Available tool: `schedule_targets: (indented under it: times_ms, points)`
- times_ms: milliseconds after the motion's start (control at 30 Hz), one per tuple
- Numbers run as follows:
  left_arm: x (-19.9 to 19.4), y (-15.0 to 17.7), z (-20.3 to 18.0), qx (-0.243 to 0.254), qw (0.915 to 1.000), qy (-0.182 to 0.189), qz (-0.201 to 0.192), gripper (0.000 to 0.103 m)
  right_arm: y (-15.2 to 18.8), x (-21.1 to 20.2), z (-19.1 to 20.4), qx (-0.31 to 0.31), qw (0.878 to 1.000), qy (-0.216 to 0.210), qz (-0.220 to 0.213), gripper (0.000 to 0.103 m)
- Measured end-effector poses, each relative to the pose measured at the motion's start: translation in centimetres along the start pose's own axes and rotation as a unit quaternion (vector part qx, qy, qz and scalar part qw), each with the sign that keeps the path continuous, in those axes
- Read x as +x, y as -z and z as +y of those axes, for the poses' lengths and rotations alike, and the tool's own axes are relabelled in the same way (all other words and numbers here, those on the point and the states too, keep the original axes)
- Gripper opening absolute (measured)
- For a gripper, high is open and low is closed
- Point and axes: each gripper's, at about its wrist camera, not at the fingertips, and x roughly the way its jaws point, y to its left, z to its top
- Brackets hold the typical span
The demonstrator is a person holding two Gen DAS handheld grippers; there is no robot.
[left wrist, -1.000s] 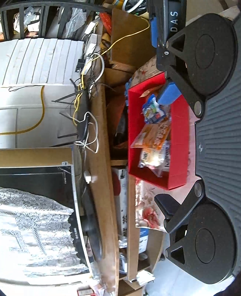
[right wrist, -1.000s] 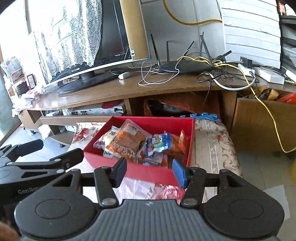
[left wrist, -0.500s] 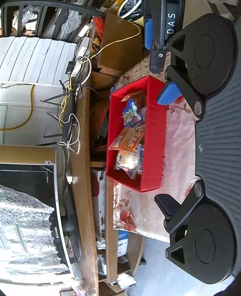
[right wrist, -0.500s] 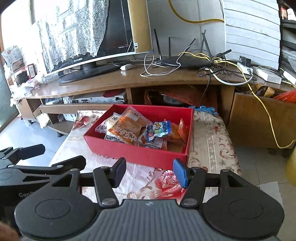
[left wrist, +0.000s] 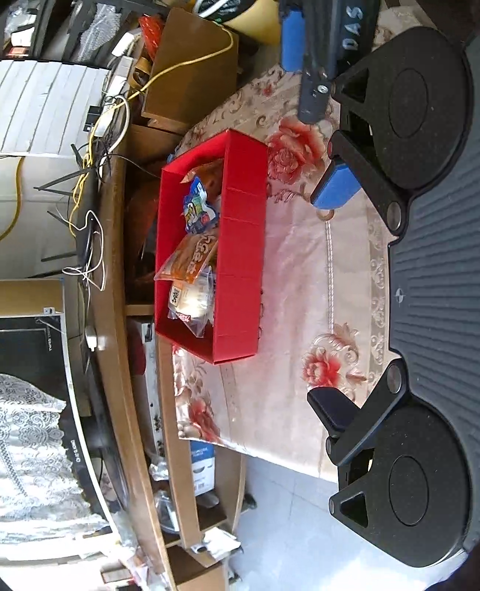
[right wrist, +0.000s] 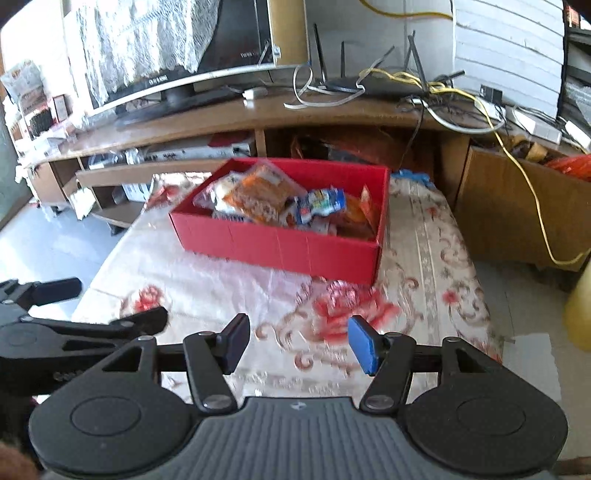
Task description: Organize snacks
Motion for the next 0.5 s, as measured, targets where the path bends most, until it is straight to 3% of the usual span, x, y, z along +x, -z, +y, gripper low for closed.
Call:
schedule_targets:
  times_ms: [200,500]
  points:
    - [-0.9,0.5,0.0,-0.002,1.0000,0.003,-0.005,0.103,1.2,-0.3,0.1,0.003,1.000,0.003,0.011,0.050]
    - [-0.4,1.4,0.0,-0.003,0.9998,-0.002,0.021,0.103,2.3,-1.0,0.3,0.010,1.000,0.001,0.014,0.052]
